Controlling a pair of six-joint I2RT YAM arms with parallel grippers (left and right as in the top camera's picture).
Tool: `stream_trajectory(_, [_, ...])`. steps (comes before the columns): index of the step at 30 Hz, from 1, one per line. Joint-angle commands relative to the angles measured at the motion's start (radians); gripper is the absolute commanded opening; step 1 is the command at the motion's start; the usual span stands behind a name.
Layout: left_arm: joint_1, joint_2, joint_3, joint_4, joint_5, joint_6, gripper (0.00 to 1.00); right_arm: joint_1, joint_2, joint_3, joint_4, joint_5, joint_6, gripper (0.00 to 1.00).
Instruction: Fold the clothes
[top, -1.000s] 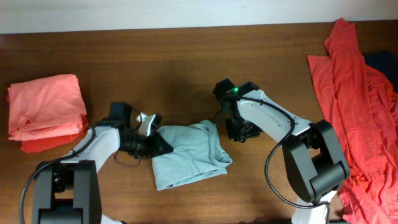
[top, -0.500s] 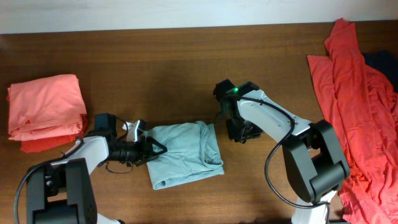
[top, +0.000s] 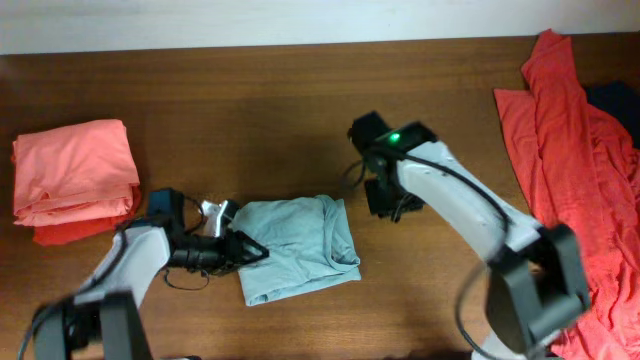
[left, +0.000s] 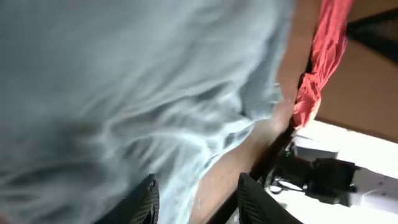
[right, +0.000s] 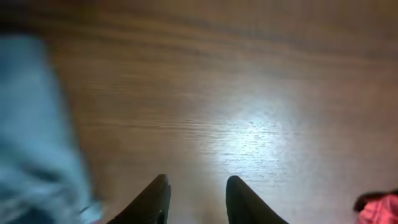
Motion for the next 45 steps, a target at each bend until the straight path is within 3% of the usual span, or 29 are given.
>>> stream_trajectory(1, [0.003, -0.127, 0.060, 0.019, -0.029, 0.064, 0.41, -0.006, -0.115, 0.044, -0.016, -0.171, -0.076, 0.35])
stream_trajectory(7, [-0.044, -0.148, 0.203, 0.117, -0.285, -0.030, 0.45, 0.009, -0.128, 0.018, -0.055, -0.347, -0.090, 0.35])
stream_trajectory(20, [-0.145, 0.307, 0.382, 0.171, -0.365, -0.039, 0.45, 0.231, -0.116, -0.209, 0.119, -0.420, -0.027, 0.35])
stream_trajectory(25, [-0.146, 0.409, 0.382, 0.121, -0.364, -0.039, 0.45, 0.256, -0.116, -0.366, 0.291, -0.471, -0.021, 0.35])
stream_trajectory(30, [-0.145, 0.425, 0.382, -0.074, -0.366, -0.038, 0.44, 0.254, -0.116, -0.501, 0.479, -0.410, -0.021, 0.35])
stream_trajectory(36, [-0.146, 0.425, 0.379, -0.248, -0.467, -0.039, 0.30, 0.207, -0.075, -0.513, 0.504, -0.382, -0.022, 0.35])
stream_trajectory(40, [-0.145, 0.425, 0.370, -0.270, -0.472, -0.039, 0.28, 0.137, -0.045, -0.513, 0.510, -0.306, -0.023, 0.35])
stream_trajectory(45, [-0.150, 0.425, 0.352, -0.271, -0.468, -0.039, 0.28, 0.037, -0.039, -0.508, 0.549, -0.287, -0.143, 0.35])
